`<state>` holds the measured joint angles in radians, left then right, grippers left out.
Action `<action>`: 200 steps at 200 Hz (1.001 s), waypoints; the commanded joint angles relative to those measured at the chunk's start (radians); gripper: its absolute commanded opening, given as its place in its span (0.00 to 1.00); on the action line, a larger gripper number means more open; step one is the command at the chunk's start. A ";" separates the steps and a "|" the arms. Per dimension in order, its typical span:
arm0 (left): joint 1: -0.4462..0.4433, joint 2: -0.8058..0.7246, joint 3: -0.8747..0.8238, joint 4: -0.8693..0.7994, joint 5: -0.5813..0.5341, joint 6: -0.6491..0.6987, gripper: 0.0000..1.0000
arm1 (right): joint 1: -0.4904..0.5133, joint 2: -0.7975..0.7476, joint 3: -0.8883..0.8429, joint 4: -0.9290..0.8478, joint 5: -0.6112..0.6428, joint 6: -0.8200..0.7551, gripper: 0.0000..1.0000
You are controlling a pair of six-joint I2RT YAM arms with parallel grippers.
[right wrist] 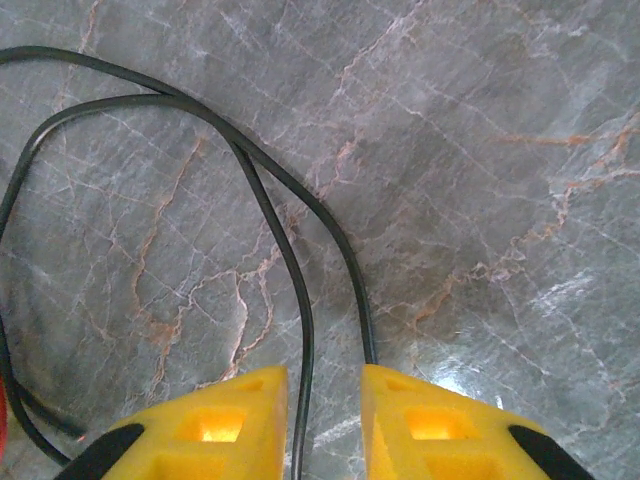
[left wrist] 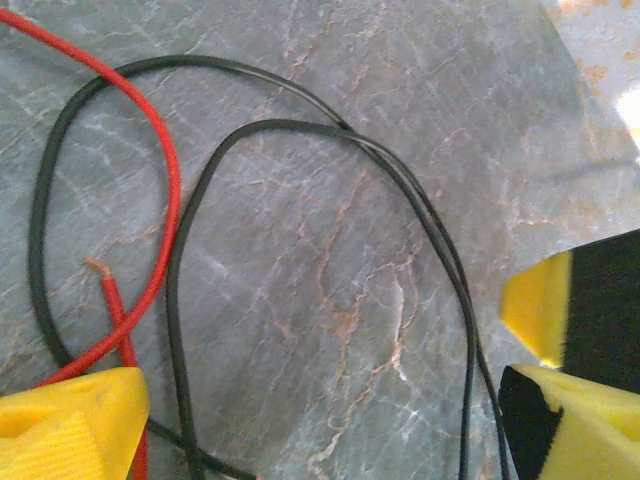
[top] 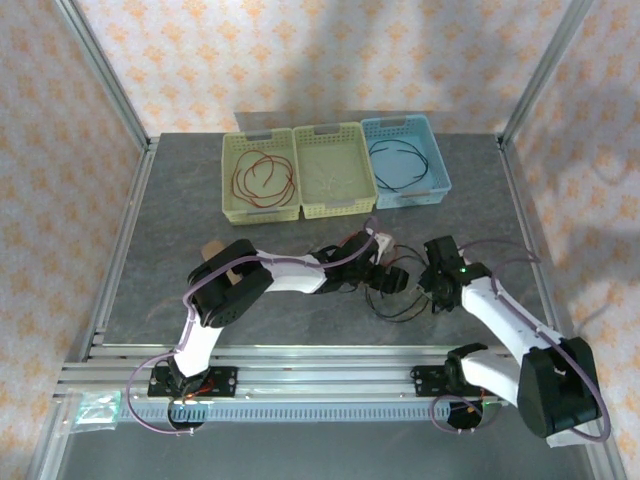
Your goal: Untangle the cables
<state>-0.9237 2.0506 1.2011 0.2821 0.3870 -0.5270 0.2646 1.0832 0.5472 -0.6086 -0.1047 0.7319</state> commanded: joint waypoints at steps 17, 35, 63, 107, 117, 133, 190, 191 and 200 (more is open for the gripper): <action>0.000 0.026 0.009 0.022 0.021 -0.027 0.91 | -0.006 0.025 0.007 0.063 -0.033 -0.015 0.26; 0.000 0.022 -0.007 0.034 0.019 -0.034 0.91 | -0.007 0.044 0.011 0.085 -0.057 -0.019 0.26; 0.000 0.015 -0.023 0.038 0.012 -0.036 0.91 | -0.007 0.081 0.010 0.089 -0.052 -0.031 0.26; 0.000 0.005 -0.041 0.049 0.003 -0.042 0.91 | -0.006 0.145 0.007 0.104 -0.062 -0.045 0.27; -0.001 0.003 -0.044 0.054 0.003 -0.043 0.91 | -0.007 0.152 0.004 0.105 -0.061 -0.048 0.27; -0.001 0.000 -0.049 0.055 0.000 -0.043 0.91 | -0.006 0.163 0.005 0.095 -0.061 -0.052 0.27; -0.001 -0.001 -0.060 0.070 0.001 -0.051 0.91 | -0.005 0.103 0.034 0.027 -0.011 -0.049 0.29; -0.001 -0.001 -0.061 0.070 0.001 -0.051 0.91 | -0.006 0.104 0.034 0.029 -0.012 -0.049 0.29; -0.001 -0.001 -0.063 0.069 0.001 -0.049 0.91 | -0.006 0.102 0.036 0.035 -0.020 -0.048 0.30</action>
<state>-0.9230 2.0529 1.1633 0.3477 0.3893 -0.5606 0.2646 1.2011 0.5533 -0.5388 -0.1593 0.6868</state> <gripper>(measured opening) 0.909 0.294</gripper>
